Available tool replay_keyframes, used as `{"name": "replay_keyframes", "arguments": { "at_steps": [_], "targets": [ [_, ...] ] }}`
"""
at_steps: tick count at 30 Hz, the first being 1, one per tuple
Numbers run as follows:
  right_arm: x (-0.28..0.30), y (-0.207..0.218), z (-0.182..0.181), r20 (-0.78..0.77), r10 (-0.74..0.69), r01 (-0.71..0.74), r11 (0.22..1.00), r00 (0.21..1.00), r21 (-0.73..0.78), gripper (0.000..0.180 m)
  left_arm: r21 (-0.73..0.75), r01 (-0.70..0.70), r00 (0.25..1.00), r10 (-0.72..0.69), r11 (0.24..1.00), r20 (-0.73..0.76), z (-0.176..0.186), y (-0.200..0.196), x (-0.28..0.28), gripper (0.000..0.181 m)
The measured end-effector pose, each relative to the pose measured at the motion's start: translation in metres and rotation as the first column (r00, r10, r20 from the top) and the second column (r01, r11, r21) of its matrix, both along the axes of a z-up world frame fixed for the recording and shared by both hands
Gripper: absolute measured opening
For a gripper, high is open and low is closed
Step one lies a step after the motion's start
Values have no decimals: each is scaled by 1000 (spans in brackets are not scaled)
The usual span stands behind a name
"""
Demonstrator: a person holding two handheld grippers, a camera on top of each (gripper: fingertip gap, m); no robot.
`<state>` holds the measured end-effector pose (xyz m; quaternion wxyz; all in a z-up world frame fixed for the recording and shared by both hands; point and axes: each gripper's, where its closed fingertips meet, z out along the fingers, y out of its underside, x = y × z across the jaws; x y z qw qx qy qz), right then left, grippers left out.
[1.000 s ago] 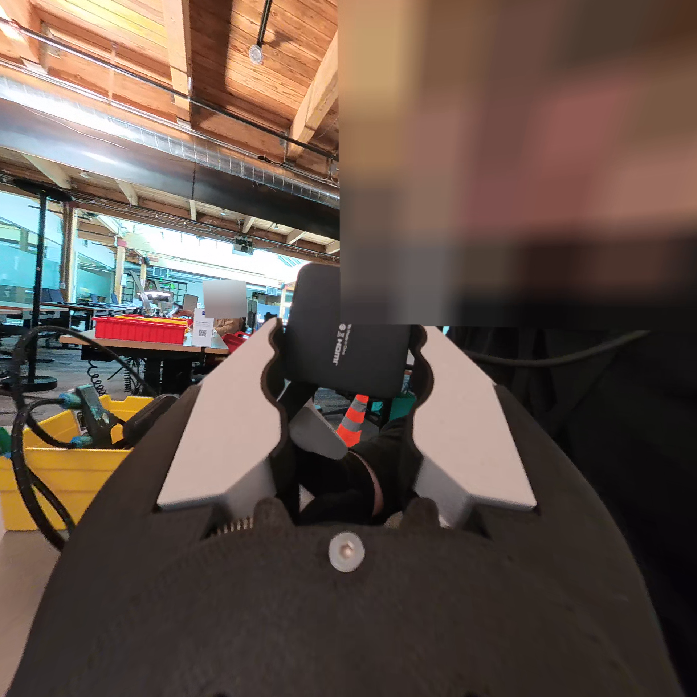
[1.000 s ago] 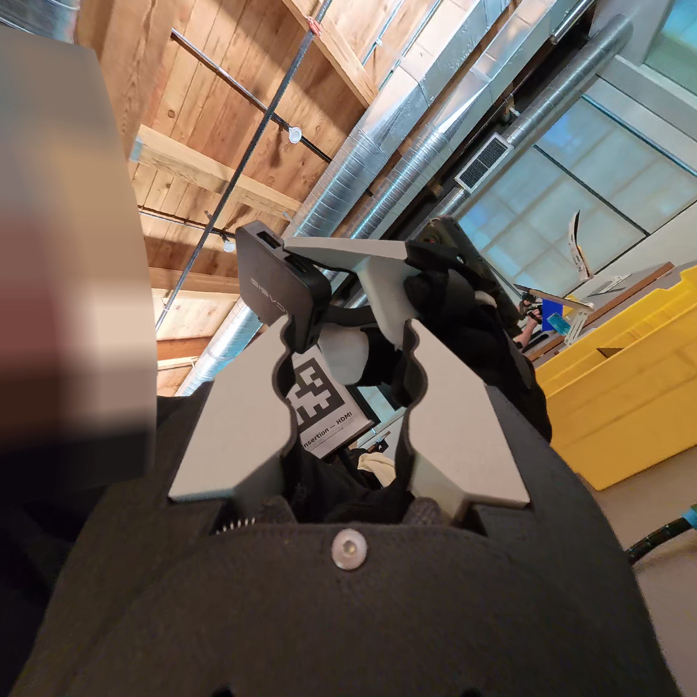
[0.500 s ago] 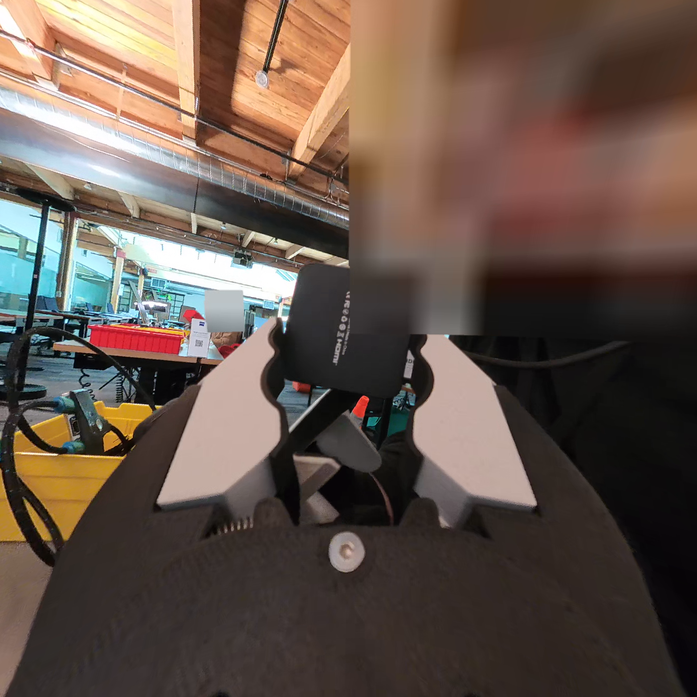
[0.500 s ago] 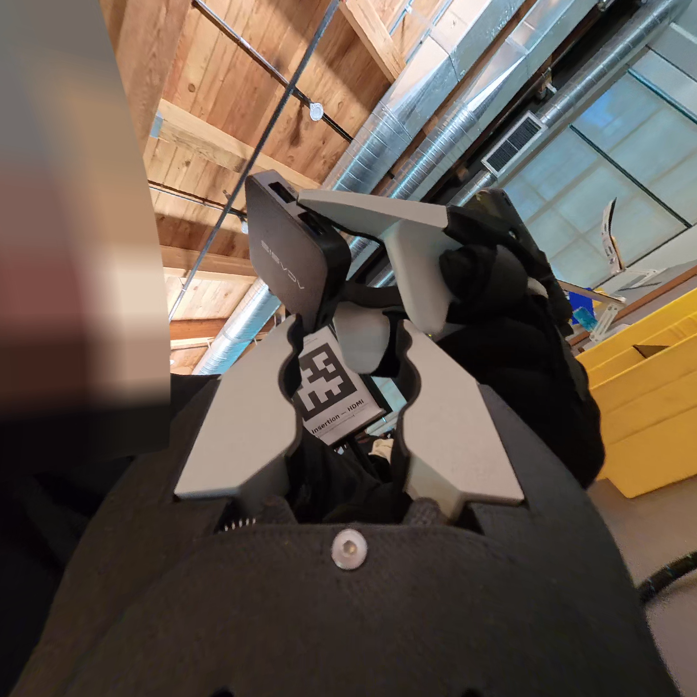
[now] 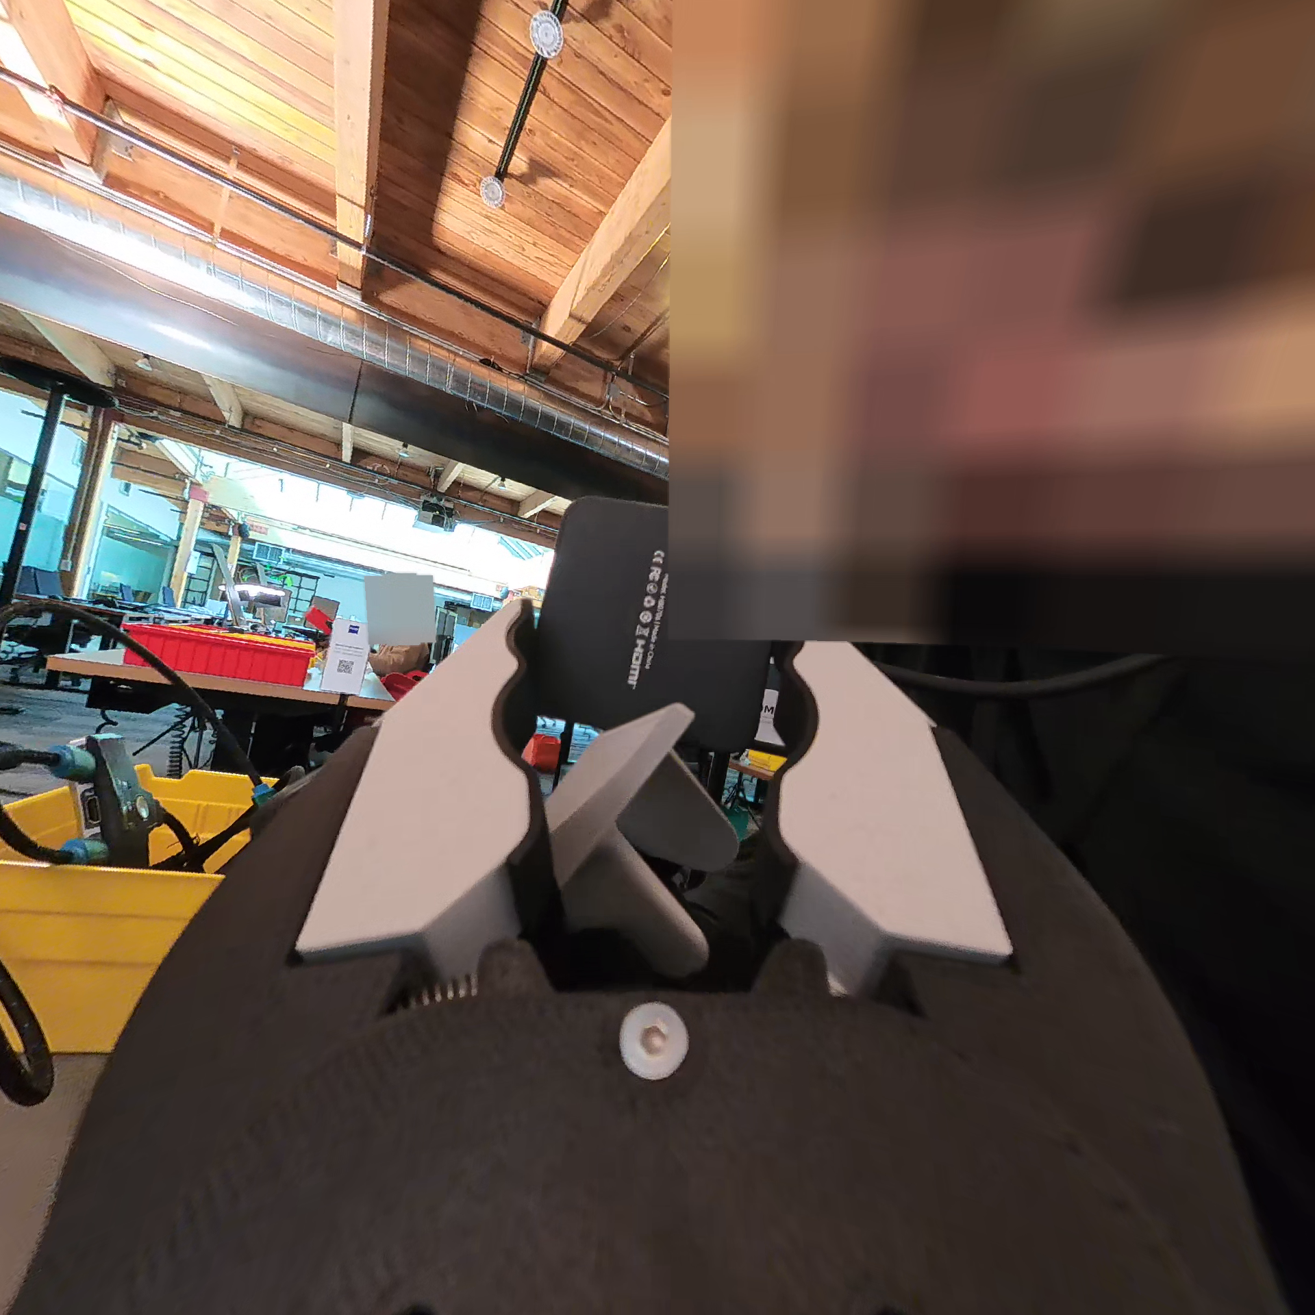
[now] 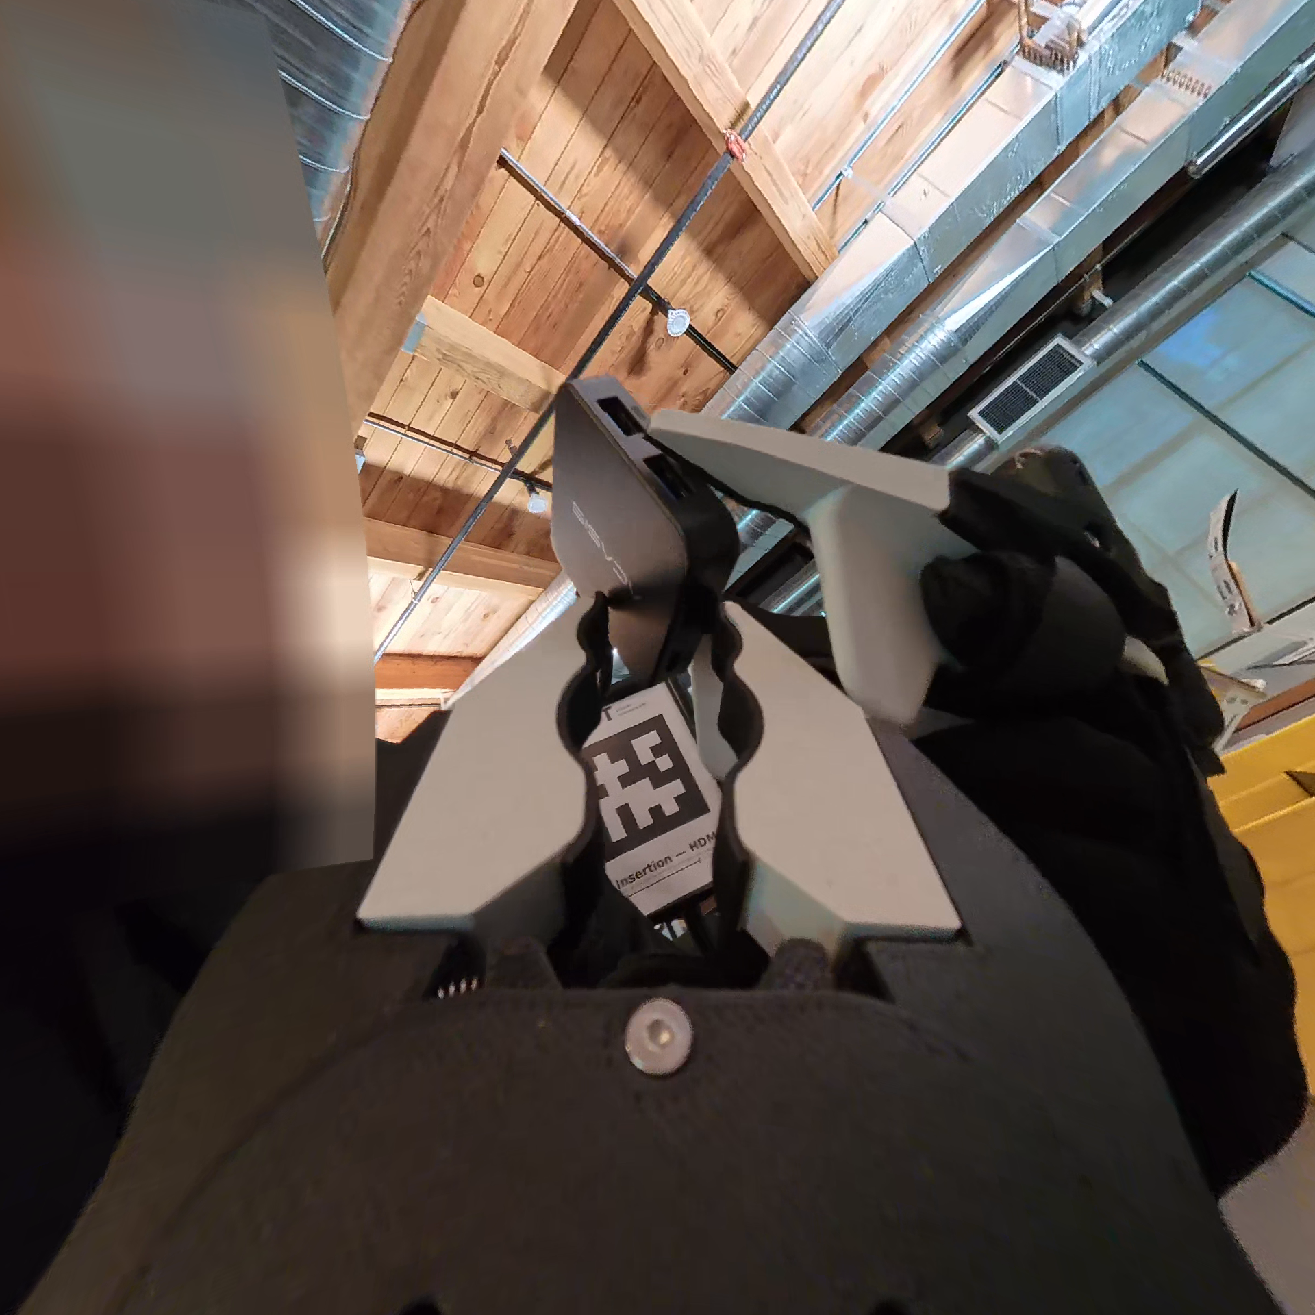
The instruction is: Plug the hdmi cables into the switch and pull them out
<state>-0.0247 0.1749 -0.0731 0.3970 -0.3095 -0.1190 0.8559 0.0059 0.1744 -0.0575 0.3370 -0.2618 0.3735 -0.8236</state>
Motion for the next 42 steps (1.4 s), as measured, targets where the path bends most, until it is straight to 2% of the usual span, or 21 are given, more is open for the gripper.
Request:
{"name": "replay_keyframes", "arguments": {
  "at_steps": [1, 13, 14, 15, 16, 26, 29, 32, 36, 38, 40, 42],
  "targets": [
    [1, 1, -1, 7, -15, 15, 1000, 1000, 4, 25, -4, 0, 1000, 0, 1000, 1, -1, 1, 1, 65],
    [12, 4, -2, 51, -78, 75, 996, 996, 52, 19, 39, -39, 998, 40, 999, -44, -4, 8, 0, 64],
    [15, 2, 0, 46, -82, 79, 995, 996, 60, 16, 34, -32, 999, 33, 999, -39, -4, 8, -2, 59],
    [18, 3, 1, 37, -95, 92, 994, 995, 61, 11, 35, -6, 1000, 6, 999, -5, -2, 6, -8, 32],
    [22, 6, 1, 48, -119, 116, 992, 992, 55, 11, 25, -21, 1000, 21, 999, 10, -1, 9, -10, 22],
    [35, 25, -11, 167, -230, 223, 973, 959, 61, 10, 10, -131, 985, 132, 991, -112, -13, 32, -1, 19],
    [37, 23, -13, 226, -245, 229, 969, 943, 95, 10, 28, -153, 972, 156, 988, -179, -16, 37, -1, 26],
    [40, 24, -19, 282, -253, 231, 967, 925, 109, 10, 111, -198, 944, 220, 974, -245, -18, 40, -3, 32],
    [42, 18, -20, 258, -172, 154, 984, 951, 87, 10, 328, -290, 873, 389, 899, -293, -16, 43, -5, 65],
    [39, 17, -23, 270, -152, 133, 987, 951, 87, 10, 401, -293, 818, 445, 868, -365, -24, 49, 1, 96],
    [34, 17, -32, 306, -118, 101, 992, 944, 72, 10, 485, -260, 787, 475, 835, -395, -28, 45, 5, 108],
    [31, 20, -41, 356, -112, 97, 994, 928, 58, 11, 605, -238, 736, 547, 760, -398, -32, 44, 9, 113]
  ]
}}
